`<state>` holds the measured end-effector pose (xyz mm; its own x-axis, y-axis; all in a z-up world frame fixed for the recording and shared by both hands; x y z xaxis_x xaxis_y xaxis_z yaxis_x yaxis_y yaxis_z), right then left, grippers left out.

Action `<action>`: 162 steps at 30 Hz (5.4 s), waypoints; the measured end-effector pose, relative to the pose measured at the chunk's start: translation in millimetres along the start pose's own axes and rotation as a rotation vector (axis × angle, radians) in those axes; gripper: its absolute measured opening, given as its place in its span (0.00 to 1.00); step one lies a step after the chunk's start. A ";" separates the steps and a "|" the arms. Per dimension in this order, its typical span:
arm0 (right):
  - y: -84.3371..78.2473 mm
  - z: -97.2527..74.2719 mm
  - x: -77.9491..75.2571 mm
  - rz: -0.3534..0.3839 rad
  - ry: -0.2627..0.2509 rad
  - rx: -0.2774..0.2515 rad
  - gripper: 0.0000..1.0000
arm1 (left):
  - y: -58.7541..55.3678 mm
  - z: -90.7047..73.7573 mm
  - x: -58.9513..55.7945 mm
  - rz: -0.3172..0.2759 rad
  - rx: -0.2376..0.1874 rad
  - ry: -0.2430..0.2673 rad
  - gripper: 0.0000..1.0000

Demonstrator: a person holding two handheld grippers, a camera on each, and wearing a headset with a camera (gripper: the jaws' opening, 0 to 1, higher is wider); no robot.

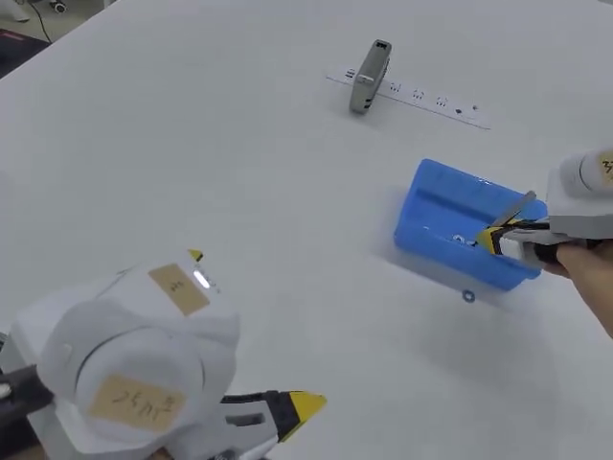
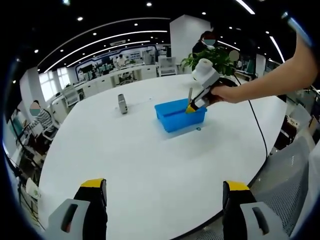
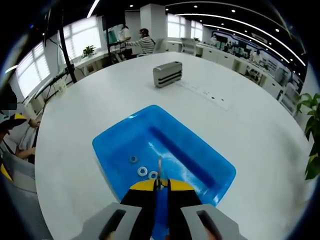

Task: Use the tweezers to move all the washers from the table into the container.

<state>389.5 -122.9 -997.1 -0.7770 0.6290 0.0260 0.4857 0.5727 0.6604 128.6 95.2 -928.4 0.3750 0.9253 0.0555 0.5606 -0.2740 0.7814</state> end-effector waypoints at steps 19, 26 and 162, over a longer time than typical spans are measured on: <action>-0.3 -0.1 -2.3 0.004 0.006 -0.005 0.04 | 3.8 3.1 -2.5 0.016 0.007 -0.008 0.98; 1.3 -7.9 -3.5 0.034 0.005 -0.028 0.04 | 5.0 -1.9 -2.4 0.022 -0.001 0.000 0.98; -18.0 -74.0 62.0 -0.164 0.079 -0.052 0.02 | 5.0 -37.6 -19.5 0.041 -0.086 0.041 0.98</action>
<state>303.0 -133.1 -951.9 -0.8742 0.4848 -0.0280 0.3299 0.6353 0.6983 96.3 85.6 -902.3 0.3651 0.9241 0.1128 0.4787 -0.2903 0.8286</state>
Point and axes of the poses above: the centre of the closed fingertips' face, and the gripper's own axes: z roughly forward along the fingers, x roughly to its left, y roughly out of its top, the point moved 7 cm from there along -z, roughly backward along the fingers, and after that the axes turned 3 degrees about -x, right-handed, at the moved point
